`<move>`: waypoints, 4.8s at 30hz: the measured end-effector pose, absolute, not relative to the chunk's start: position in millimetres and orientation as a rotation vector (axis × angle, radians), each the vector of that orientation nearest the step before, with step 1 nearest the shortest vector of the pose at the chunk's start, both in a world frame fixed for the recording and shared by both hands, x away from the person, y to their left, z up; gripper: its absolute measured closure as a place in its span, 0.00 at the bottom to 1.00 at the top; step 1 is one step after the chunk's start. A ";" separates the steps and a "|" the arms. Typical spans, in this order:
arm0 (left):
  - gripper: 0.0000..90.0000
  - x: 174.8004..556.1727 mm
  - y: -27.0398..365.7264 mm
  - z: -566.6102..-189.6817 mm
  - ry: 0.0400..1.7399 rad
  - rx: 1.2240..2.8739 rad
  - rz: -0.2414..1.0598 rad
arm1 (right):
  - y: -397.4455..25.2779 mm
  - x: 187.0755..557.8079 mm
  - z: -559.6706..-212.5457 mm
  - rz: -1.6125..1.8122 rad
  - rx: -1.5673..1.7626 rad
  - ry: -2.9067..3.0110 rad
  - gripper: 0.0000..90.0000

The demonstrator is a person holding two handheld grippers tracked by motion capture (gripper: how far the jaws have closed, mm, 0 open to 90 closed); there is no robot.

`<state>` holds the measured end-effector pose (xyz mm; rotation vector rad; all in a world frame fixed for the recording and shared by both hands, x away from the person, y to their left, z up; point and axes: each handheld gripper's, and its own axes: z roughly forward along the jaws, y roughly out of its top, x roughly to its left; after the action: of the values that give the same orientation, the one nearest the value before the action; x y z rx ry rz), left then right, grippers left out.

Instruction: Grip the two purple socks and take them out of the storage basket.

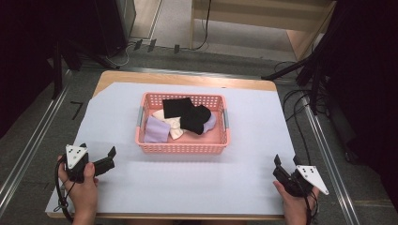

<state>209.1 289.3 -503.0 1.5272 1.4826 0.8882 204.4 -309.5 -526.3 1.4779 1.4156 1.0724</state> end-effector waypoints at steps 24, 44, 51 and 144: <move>0.01 205.1 283.5 -503.5 1.403 1.567 0.938 | -224.2 218.2 -486.1 1.318 1.391 1.539 0.59; 0.00 203.5 282.3 -503.6 1.405 1.553 0.961 | -113.8 251.3 -461.6 1.411 1.304 1.748 0.57; 0.00 204.3 283.2 -503.6 1.412 1.551 0.951 | -66.3 269.4 -461.8 1.430 1.258 1.819 0.55; 0.00 208.1 277.7 -504.3 1.392 1.625 0.952 | -52.5 312.2 -417.1 1.594 1.089 1.606 1.00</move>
<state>208.1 277.7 -504.3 1.6246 1.3916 0.9521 312.2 -52.5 -417.1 1.0890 1.6064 1.5935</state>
